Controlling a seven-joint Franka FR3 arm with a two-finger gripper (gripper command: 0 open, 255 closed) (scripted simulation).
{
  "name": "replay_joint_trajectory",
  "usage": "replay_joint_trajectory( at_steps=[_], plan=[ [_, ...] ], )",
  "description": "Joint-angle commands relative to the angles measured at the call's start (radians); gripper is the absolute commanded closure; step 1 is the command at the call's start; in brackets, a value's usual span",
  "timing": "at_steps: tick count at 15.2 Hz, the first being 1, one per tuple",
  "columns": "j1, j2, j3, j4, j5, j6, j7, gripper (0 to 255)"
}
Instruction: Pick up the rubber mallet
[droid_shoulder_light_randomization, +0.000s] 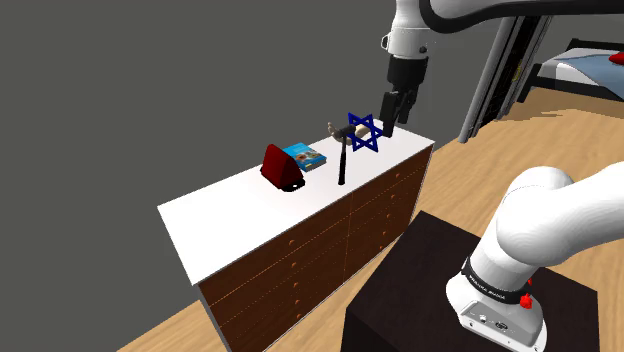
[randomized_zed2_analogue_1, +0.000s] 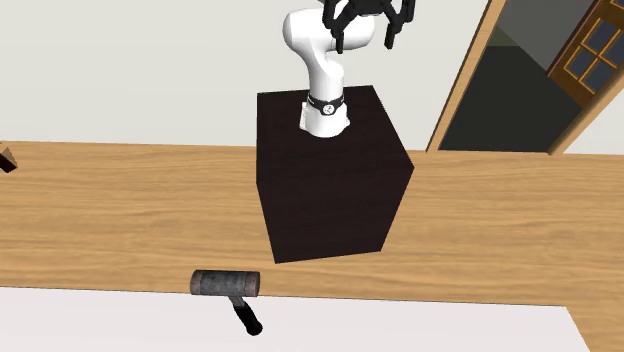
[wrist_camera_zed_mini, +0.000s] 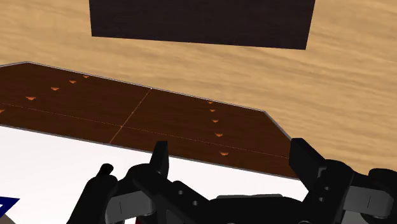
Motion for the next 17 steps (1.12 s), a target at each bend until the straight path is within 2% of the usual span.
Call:
replay_joint_trajectory(
  at_steps=[1,10,17],
  plan=[
    [0.000,0.000,0.000,0.000,0.000,0.000,0.000,0],
    [0.029,0.159,-0.231,0.000,-0.147,0.176,-0.467,0],
    [0.081,0.386,-0.392,0.109,-0.174,0.316,-0.828,0]
  ],
)
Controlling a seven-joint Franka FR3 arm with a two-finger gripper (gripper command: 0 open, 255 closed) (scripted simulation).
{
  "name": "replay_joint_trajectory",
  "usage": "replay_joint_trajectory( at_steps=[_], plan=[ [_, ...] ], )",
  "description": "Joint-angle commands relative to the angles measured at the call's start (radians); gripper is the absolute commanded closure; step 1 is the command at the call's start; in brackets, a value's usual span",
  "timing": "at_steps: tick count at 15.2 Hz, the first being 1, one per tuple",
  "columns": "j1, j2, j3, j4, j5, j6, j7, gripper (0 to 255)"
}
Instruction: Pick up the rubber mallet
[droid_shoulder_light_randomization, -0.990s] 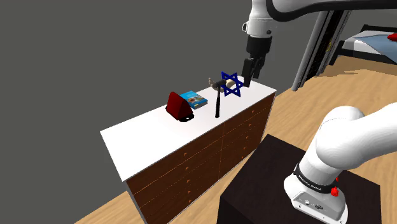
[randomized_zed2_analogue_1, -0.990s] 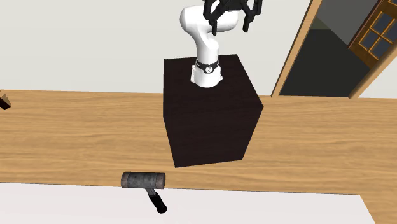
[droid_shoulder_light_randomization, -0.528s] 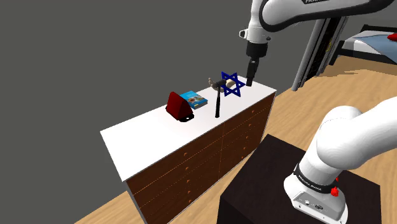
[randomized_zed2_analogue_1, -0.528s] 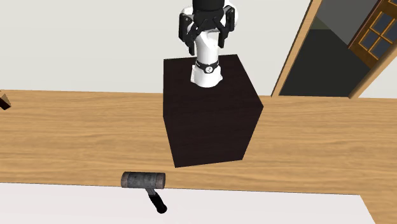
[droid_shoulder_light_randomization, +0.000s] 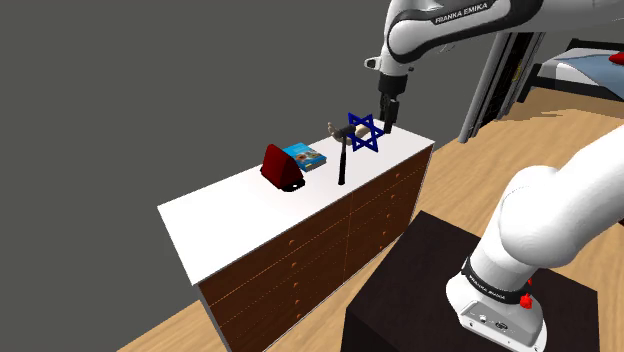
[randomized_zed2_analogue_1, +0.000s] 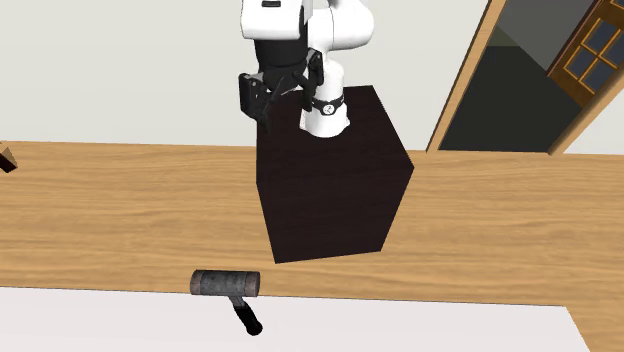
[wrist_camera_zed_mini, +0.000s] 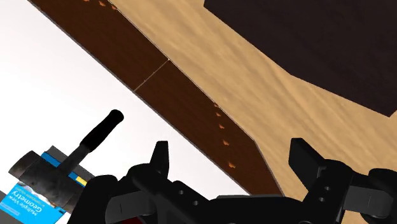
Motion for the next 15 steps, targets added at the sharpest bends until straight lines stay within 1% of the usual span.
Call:
replay_joint_trajectory(
  at_steps=[1,4,8,11,15],
  plan=[
    [0.019,0.079,-0.043,0.049,0.008,0.036,-0.111,0],
    [0.045,0.199,-0.099,0.125,0.042,0.083,-0.273,0],
    [0.064,0.372,-0.150,0.248,0.121,0.126,-0.496,0],
    [0.059,0.507,-0.163,0.355,0.197,0.141,-0.660,0],
    [0.022,0.682,-0.143,0.517,0.291,0.136,-0.855,0]
  ],
)
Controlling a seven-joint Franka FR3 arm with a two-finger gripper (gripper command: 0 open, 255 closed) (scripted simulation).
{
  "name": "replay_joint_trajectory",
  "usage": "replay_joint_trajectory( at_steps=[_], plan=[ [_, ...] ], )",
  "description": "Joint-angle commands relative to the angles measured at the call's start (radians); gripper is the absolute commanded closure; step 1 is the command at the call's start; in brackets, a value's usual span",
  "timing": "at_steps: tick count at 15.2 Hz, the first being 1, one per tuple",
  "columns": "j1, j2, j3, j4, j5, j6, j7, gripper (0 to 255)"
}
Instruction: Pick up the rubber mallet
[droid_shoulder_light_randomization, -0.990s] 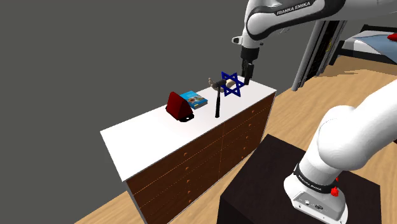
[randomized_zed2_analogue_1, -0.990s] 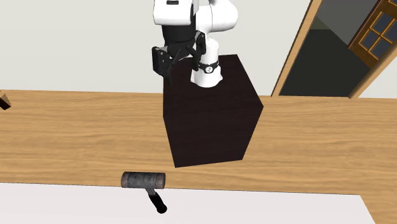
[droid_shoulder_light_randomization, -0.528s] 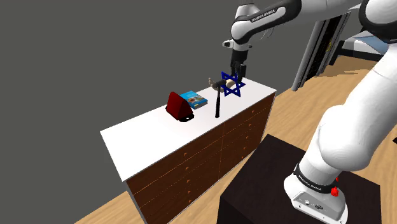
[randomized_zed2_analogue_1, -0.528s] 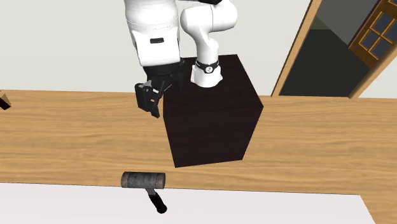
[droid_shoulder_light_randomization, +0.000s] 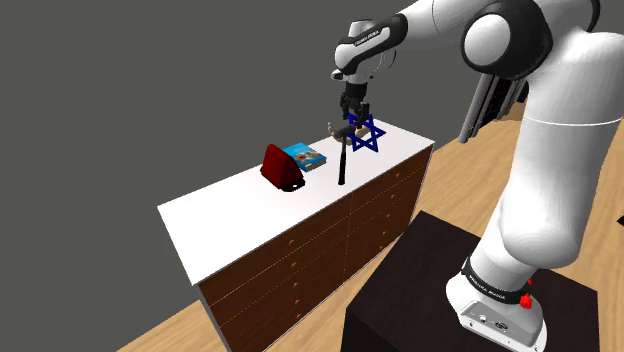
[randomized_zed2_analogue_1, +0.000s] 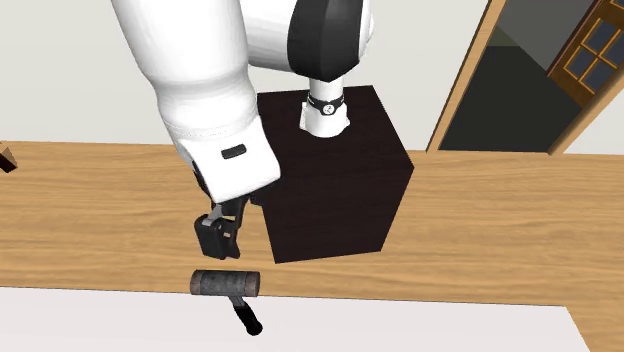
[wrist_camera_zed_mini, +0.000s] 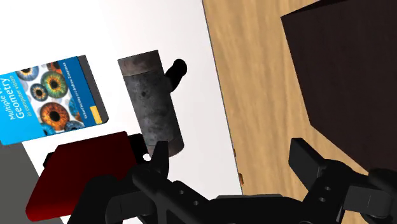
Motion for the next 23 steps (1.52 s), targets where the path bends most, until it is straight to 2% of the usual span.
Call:
replay_joint_trajectory(
  at_steps=[1,4,14,15,23],
  plan=[
    [-0.023,0.082,0.015,0.076,0.041,-0.001,-0.099,0],
    [-0.063,0.206,0.050,0.217,0.088,-0.022,-0.216,0],
    [-0.069,0.245,0.064,0.168,0.109,0.062,-0.232,0],
    [-0.070,0.245,0.063,0.169,0.109,0.061,-0.233,255],
    [-0.069,0.243,0.063,0.165,0.109,0.064,-0.232,255]
  ],
)
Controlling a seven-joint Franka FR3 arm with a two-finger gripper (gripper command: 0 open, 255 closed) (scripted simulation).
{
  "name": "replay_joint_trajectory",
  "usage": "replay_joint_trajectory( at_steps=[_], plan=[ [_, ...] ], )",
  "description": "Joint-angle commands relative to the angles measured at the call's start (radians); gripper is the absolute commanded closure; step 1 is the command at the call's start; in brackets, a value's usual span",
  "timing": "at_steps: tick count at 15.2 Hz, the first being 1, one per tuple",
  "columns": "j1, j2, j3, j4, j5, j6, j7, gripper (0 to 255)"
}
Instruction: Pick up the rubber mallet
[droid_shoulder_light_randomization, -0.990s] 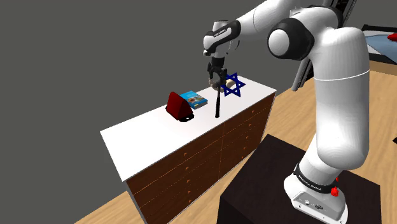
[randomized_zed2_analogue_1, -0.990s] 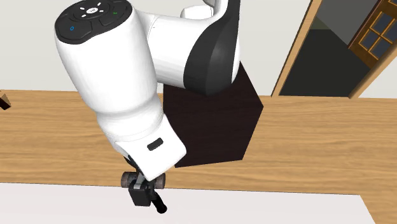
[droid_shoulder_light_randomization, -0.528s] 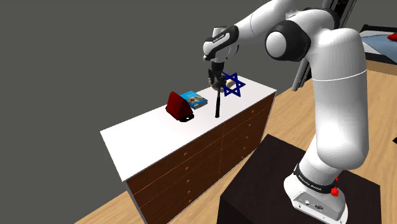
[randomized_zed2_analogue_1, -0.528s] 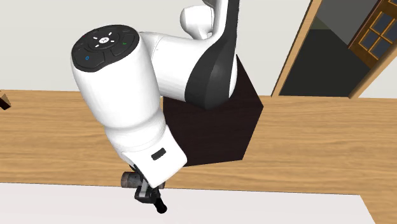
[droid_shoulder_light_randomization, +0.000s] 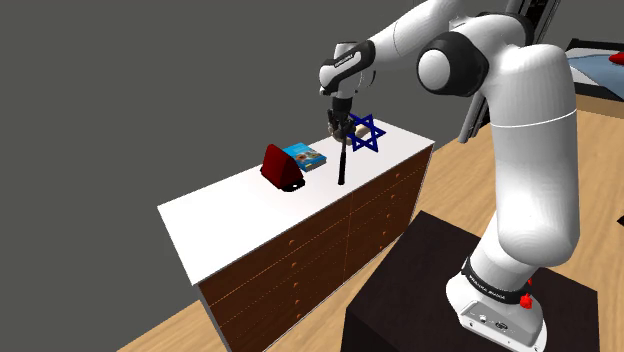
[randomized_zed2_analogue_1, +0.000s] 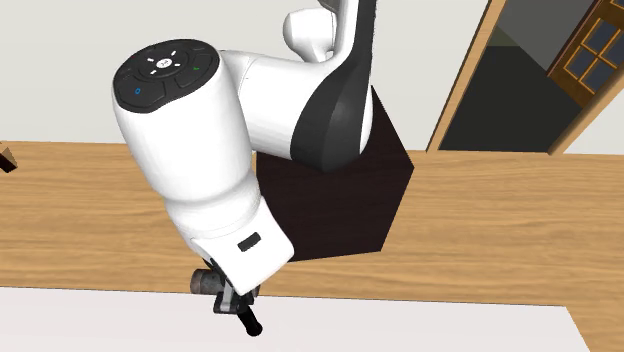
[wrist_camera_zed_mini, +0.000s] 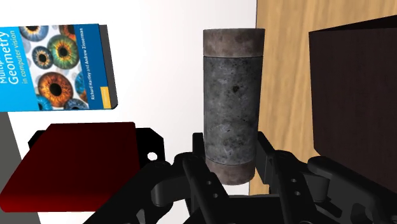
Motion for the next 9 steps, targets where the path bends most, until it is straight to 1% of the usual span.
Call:
replay_joint_trajectory(
  at_steps=[1,9],
  plan=[
    [0.000,0.003,0.000,0.002,0.000,-0.002,0.000,255],
    [0.003,-0.034,-0.010,0.059,-0.021,-0.092,0.015,255]
  ],
)
